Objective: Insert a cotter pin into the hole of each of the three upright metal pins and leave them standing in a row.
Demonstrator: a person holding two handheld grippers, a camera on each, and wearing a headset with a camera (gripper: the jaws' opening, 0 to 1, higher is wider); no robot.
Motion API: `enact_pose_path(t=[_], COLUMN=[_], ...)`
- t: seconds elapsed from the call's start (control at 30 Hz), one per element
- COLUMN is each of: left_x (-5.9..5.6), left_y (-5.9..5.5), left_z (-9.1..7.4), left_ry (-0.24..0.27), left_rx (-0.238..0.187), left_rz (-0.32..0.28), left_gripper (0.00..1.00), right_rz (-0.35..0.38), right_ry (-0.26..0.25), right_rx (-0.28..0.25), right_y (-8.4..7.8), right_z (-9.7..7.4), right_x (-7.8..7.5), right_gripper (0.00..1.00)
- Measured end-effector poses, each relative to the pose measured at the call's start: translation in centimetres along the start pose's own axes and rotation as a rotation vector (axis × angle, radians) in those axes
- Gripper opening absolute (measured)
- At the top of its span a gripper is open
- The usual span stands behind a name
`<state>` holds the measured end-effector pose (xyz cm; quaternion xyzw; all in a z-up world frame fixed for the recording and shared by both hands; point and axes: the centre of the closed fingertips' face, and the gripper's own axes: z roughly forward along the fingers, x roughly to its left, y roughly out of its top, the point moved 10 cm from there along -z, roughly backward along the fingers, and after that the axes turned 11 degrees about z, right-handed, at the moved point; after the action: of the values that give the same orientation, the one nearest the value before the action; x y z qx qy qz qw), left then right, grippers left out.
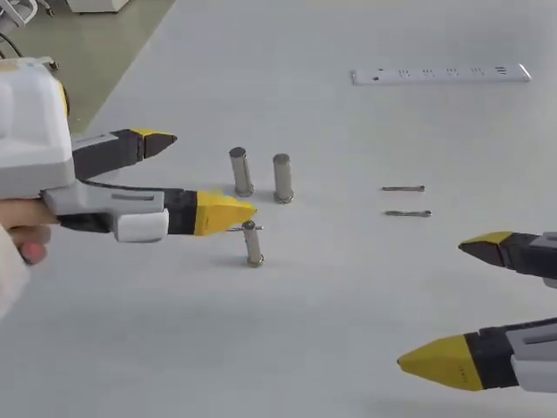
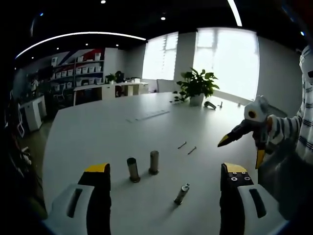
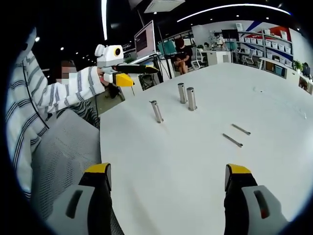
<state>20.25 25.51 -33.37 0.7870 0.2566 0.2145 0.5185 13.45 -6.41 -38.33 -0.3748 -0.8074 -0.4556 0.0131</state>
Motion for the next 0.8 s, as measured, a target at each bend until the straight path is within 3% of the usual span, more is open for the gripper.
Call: enact_pose_path(t=[0.3,0.47,0.67,0.8], left_x=[1.8,2.2,3.1,3.4], left_y=[0.3,0.1,-0.8,-1.2], left_z=[1.3,2.0,2.8,3.4], left_ry=[0.025,0.034,0.082,0.076], left_rx=[-0.014,0.006,0.047,0.069], left_rz=[0.009,0.012,-0.002,-0.015], left_gripper=[0.84,0.79,0.75,0.66], right_rz=[-0.008,-0.009,-0.008,-0.009], right_ry=[-0.011,-0.018,-0.021,-0.024], right_rx=[-0.005,-0.009,-0.016,-0.02], right_y=[0.1,0.1,0.2,0.2], right_z=[-0.1,-0.3,-0.5,-0.6], right_x=[0.0,0.0,0.0,0.0], right_gripper=[0.95,0.94,0.94,0.94])
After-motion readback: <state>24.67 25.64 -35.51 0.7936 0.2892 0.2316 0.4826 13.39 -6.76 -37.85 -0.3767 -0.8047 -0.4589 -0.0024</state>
